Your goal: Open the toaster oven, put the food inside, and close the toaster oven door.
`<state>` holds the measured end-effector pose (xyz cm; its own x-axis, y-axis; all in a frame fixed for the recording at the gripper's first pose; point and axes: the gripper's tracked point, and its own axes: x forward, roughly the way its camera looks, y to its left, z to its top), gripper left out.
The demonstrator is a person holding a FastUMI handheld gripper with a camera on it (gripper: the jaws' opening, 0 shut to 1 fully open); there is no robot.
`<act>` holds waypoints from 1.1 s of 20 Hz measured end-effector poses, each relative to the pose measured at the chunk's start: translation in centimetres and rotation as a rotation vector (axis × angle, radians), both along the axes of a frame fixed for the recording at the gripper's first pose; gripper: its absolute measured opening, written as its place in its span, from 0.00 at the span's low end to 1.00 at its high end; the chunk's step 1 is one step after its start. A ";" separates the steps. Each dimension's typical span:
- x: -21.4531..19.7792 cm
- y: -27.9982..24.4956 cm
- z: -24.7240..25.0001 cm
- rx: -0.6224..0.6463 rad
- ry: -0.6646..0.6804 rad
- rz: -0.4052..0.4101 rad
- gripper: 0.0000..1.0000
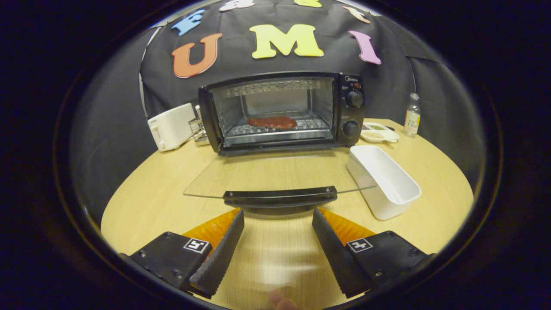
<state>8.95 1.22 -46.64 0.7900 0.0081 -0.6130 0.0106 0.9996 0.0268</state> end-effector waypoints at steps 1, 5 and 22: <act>0.1 -0.3 -0.4 0.001 0.013 -0.014 1.00; 0.4 0.3 -1.2 -0.007 0.042 0.006 1.00; 2.5 -0.1 1.0 -0.003 -0.014 -0.014 1.00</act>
<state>11.49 1.16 -45.66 0.7987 -0.0048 -0.6017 0.0244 0.9994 0.0245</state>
